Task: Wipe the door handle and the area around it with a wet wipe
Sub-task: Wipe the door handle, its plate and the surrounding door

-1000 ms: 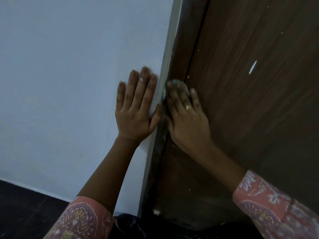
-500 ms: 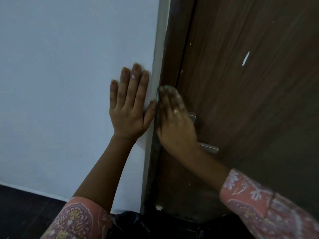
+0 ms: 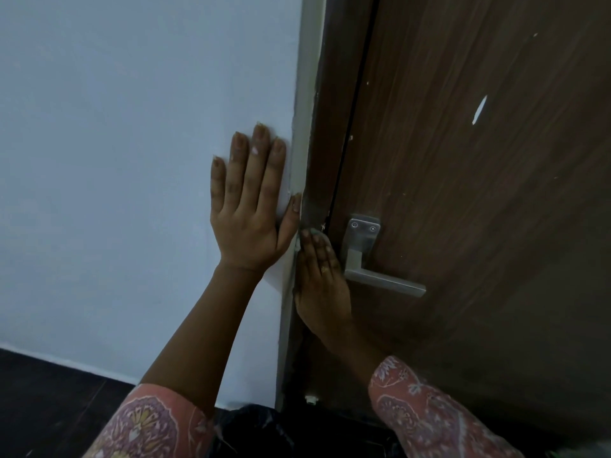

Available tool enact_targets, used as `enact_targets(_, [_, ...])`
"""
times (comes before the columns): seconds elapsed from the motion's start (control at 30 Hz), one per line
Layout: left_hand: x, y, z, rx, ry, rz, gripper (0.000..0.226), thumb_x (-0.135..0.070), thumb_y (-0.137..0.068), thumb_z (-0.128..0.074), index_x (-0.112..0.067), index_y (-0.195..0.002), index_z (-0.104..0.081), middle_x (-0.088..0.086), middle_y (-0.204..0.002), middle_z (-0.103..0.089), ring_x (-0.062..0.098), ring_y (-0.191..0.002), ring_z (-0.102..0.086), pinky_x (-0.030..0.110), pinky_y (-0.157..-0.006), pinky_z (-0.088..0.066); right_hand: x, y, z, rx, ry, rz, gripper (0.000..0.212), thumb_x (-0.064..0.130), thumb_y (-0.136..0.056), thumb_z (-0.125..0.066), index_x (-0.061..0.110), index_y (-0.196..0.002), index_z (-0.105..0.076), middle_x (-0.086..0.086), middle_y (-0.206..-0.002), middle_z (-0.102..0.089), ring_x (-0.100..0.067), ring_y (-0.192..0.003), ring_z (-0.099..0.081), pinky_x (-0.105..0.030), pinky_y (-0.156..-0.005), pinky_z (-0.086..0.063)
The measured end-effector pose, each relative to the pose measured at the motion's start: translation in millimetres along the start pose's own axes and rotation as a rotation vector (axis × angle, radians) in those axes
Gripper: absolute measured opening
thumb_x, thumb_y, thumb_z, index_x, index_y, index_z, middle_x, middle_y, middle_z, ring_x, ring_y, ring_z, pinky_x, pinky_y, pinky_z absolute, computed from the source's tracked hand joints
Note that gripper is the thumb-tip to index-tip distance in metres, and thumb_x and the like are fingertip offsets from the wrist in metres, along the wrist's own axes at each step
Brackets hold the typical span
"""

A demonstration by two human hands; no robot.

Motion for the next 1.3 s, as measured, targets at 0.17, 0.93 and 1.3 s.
enact_targets(0.17, [-0.4, -0.1, 0.1, 0.005, 0.01, 0.005, 0.061, -0.04, -0.097, -0.03, -0.02, -0.147, -0.002, -0.009, -0.154, 0.01, 0.013, -0.143, 0.002, 0.036, -0.118, -0.005, -12.4, -43.0, 41.6, -0.194, -0.116, -0.206, 0.052, 0.024, -0.099, -0.01, 0.002, -0.143, -0.029, -0.017, -0.151, -0.011, -0.029, -0.141, -0.007, -0.037, -0.118, 0.01])
enact_targets(0.93, [2.3, -0.8, -0.4, 0.007, -0.001, 0.028, 0.063, -0.039, -0.095, -0.034, -0.021, -0.147, -0.002, -0.011, -0.154, 0.009, 0.013, -0.142, 0.002, 0.035, -0.118, -0.005, -13.3, -45.6, 46.0, -0.249, -0.244, -0.282, 0.05, 0.024, -0.097, -0.035, 0.009, -0.144, -0.029, -0.009, -0.155, -0.011, -0.023, -0.143, -0.003, -0.035, -0.119, 0.004])
enact_targets(1.3, [1.7, 0.4, -1.3, 0.016, -0.014, 0.027, 0.064, -0.039, -0.095, -0.034, -0.021, -0.147, -0.002, -0.011, -0.154, 0.01, 0.014, -0.143, 0.002, 0.036, -0.118, -0.005, 11.8, 28.0, -25.1, 0.083, -0.249, -0.146, 0.061, 0.022, -0.085, -0.042, 0.004, -0.142, -0.028, -0.01, -0.15, -0.017, -0.021, -0.141, -0.004, -0.033, -0.118, 0.01])
Point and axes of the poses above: each hand's wrist, its own y-axis away from the middle knuckle, its own z-axis out of the back of the hand, x = y × z, the point moved 8 cm from there along -y, towards the middle knuckle
